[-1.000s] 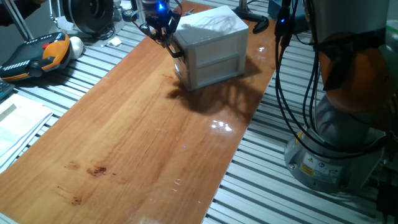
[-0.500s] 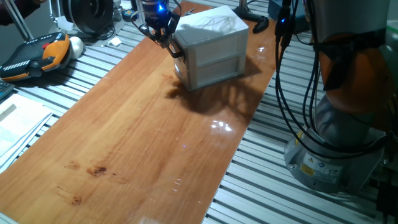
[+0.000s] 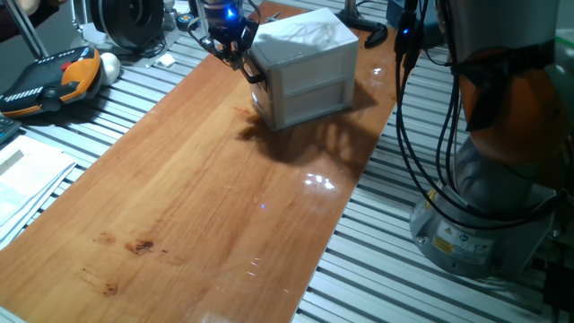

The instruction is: Grasp the handle and open the drawer

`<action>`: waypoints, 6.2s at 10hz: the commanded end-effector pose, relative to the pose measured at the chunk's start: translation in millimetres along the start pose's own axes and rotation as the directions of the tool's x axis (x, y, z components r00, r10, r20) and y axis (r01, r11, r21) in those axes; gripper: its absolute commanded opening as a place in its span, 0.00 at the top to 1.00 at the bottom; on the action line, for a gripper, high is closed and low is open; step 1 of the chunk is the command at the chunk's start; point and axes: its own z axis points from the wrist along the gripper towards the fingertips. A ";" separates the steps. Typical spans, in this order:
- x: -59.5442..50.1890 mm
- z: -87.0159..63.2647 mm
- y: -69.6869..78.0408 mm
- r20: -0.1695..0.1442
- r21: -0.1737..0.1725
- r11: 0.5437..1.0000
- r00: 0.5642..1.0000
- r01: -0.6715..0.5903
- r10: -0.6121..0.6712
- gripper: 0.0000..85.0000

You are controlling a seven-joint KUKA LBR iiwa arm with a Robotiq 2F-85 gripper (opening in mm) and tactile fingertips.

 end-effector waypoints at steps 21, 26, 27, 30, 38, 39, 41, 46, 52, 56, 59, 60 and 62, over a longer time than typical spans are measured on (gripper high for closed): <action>-20.7 18.3 -11.2 0.027 0.026 1.000 1.000 -0.016 0.015 0.60; -21.7 23.0 -12.6 0.029 0.026 1.000 0.999 -0.017 0.017 0.62; -21.6 22.9 -12.6 0.029 0.026 1.000 0.999 -0.017 0.017 0.63; -21.6 23.0 -12.3 0.026 0.023 1.000 1.000 -0.008 0.008 0.72; -21.5 24.3 -11.5 0.028 0.031 1.000 1.000 -0.001 0.000 0.79; -21.5 24.2 -11.7 0.027 0.031 0.999 1.000 0.007 -0.008 0.89; -21.3 24.1 -12.2 0.029 0.034 0.999 0.999 0.012 -0.013 0.87; -21.4 23.5 -12.5 0.024 0.036 0.999 1.000 -0.005 0.004 0.99; -22.1 21.1 -6.7 0.018 0.031 1.000 1.000 0.005 -0.006 0.99; -21.3 20.7 -2.8 0.008 0.028 0.999 1.000 0.016 -0.016 0.99; -21.2 20.1 0.2 0.009 0.029 0.999 1.000 0.016 -0.016 0.99; -21.2 20.0 1.3 0.009 0.029 0.999 1.000 0.016 -0.016 0.99; -20.9 19.9 3.5 0.009 0.029 0.999 1.000 0.013 -0.013 0.99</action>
